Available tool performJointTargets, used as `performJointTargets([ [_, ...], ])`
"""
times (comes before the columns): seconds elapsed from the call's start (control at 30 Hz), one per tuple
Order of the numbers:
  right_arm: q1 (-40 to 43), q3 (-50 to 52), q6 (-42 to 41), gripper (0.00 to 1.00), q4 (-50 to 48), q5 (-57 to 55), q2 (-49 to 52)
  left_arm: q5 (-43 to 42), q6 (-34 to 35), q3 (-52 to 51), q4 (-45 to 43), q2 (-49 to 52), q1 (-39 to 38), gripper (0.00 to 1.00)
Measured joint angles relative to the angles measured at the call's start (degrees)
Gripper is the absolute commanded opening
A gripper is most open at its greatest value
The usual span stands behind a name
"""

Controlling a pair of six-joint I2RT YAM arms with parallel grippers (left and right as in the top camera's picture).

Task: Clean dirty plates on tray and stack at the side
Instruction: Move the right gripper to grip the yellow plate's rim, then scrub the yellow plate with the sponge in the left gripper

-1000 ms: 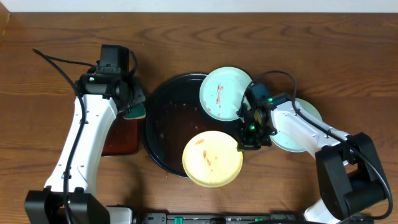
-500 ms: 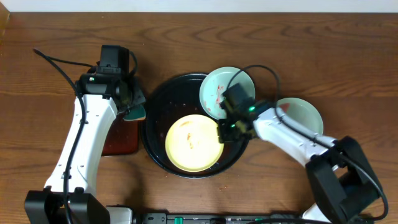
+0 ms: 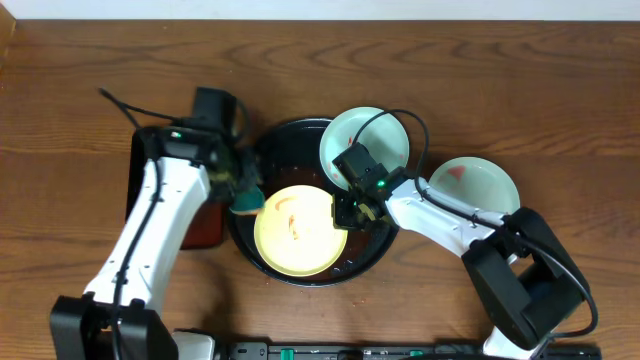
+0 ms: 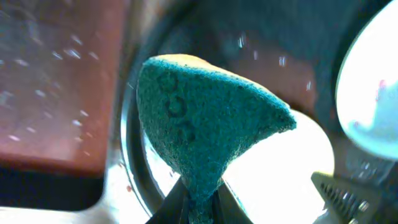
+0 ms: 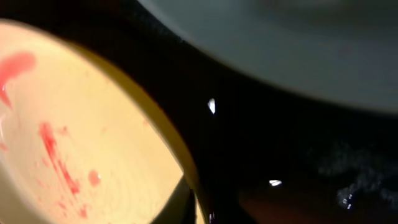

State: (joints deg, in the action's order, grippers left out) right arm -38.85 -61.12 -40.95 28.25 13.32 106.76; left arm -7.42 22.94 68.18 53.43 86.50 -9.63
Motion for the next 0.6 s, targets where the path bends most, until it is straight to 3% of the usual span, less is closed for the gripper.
performJointTargets([
  [0.37, 0.1, 0.0, 0.2, 0.01, -0.4, 1.0, 0.1, -0.8, 2.0, -13.7, -14.2, 0.3, -10.2, 0.07],
  [0.6, 0.1, 0.0, 0.4, 0.01, -0.5, 1.1, 0.1, -1.7, 2.6, -15.2, -16.1, 8.3, -12.7, 0.08],
])
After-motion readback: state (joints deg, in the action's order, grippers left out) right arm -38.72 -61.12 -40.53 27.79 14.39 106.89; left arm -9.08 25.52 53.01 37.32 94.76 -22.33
